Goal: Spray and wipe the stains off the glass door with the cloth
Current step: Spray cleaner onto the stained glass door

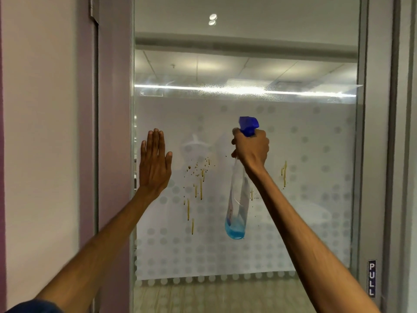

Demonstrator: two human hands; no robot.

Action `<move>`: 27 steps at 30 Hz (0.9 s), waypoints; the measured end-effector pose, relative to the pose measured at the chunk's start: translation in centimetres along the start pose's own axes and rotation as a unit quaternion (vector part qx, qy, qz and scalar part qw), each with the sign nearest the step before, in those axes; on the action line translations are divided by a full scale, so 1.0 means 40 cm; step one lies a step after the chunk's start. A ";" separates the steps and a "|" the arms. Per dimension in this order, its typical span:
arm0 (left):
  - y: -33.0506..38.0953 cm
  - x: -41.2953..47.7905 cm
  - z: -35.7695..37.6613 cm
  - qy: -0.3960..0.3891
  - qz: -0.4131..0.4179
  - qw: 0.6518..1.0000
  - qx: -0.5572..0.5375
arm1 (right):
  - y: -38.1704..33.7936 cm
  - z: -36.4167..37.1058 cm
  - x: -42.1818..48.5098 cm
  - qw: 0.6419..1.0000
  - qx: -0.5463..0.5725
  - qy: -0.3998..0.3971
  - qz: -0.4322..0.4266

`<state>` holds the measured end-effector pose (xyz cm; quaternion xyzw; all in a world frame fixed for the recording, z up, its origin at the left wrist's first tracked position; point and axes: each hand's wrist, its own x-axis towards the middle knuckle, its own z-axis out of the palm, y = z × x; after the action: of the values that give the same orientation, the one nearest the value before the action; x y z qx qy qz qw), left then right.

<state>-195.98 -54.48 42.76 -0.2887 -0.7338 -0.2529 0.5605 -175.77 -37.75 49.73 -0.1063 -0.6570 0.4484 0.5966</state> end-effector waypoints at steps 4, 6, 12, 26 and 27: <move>0.003 -0.003 -0.005 -0.006 -0.002 1.000 -0.010 | -0.018 0.039 -0.026 0.999 -0.017 -0.029 -0.001; 0.001 -0.002 -0.004 -0.008 -0.002 1.000 -0.014 | -0.026 0.058 -0.048 0.998 -0.025 -0.048 -0.018; -0.016 -0.010 -0.004 -0.012 0.016 0.999 -0.028 | -0.006 0.082 -0.095 0.998 0.011 -0.064 -0.021; 0.334 -0.525 -0.066 -0.129 -0.238 0.829 -0.490 | 0.237 -0.028 -0.359 0.970 0.117 -0.166 0.130; 0.362 -0.570 -0.065 -0.164 -0.242 0.800 -0.525 | 0.261 -0.045 -0.376 0.968 0.116 -0.168 0.143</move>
<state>-179.32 -49.26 21.99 -0.3888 -0.6159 -0.6755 0.1151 -174.31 -41.05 31.68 -0.0527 -0.6695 0.6137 0.4152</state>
